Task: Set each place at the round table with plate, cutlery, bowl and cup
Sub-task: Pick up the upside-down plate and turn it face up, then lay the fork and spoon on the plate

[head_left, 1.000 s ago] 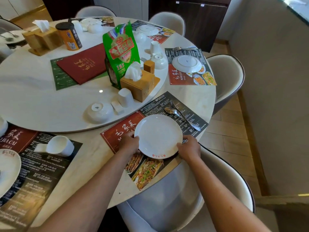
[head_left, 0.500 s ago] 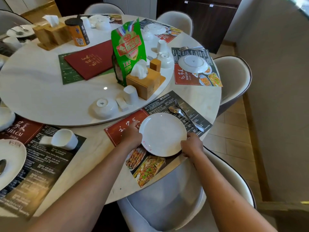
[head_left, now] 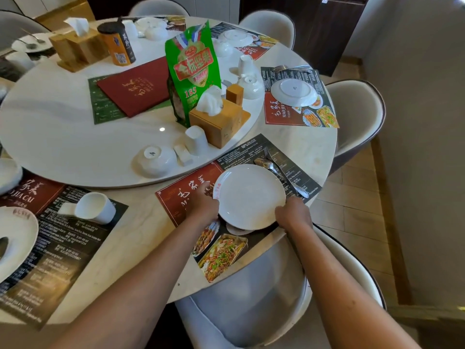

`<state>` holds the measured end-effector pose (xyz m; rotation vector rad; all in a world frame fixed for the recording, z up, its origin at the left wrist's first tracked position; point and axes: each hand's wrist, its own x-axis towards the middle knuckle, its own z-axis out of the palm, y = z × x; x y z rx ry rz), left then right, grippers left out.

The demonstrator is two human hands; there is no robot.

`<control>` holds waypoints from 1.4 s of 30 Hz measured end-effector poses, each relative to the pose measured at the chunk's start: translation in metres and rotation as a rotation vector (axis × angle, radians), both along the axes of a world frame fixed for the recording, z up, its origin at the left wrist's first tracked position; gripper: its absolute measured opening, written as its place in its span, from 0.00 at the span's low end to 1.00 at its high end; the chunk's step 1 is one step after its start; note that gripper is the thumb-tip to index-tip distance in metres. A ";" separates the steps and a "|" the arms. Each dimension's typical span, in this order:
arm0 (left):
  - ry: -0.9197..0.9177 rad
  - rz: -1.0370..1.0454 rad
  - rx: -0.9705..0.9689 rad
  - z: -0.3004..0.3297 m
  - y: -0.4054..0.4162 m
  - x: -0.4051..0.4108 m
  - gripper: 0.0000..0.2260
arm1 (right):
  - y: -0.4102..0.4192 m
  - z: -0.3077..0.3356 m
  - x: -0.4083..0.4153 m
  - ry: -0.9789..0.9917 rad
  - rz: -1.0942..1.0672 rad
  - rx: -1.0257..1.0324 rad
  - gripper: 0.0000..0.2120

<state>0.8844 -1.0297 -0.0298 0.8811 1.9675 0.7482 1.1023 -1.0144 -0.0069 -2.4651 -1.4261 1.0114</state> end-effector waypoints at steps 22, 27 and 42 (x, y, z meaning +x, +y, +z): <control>0.008 0.190 0.057 -0.014 -0.007 0.005 0.16 | 0.017 -0.012 0.015 0.101 0.092 0.061 0.06; 0.025 0.193 0.066 -0.011 -0.008 0.010 0.19 | 0.022 -0.011 0.020 -0.059 0.141 0.090 0.07; -0.043 0.321 0.015 -0.004 -0.016 0.024 0.11 | 0.104 -0.007 0.031 0.052 0.087 0.164 0.10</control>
